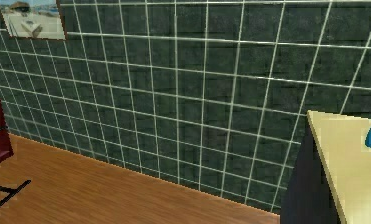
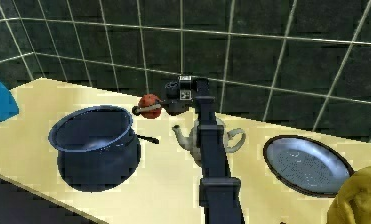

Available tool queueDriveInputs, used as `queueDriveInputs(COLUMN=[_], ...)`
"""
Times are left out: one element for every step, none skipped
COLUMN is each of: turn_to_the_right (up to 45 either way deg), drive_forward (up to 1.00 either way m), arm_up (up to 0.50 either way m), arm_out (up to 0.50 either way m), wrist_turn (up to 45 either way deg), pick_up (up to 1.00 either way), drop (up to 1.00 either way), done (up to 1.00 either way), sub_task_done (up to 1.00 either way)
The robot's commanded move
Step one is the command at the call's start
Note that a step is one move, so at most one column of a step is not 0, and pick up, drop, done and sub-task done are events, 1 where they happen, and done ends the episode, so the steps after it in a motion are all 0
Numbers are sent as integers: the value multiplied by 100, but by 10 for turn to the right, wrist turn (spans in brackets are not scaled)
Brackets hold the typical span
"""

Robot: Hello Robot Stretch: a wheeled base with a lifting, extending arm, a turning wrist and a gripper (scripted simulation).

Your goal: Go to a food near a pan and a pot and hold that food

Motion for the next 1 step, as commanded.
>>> queueDriveInputs(turn_to_the_right=[0], drive_forward=[0], arm_up=[10], arm_out=[0], wrist_turn=[0], pick_up=[0], drop=[0], done=[0], sub_task_done=[0])
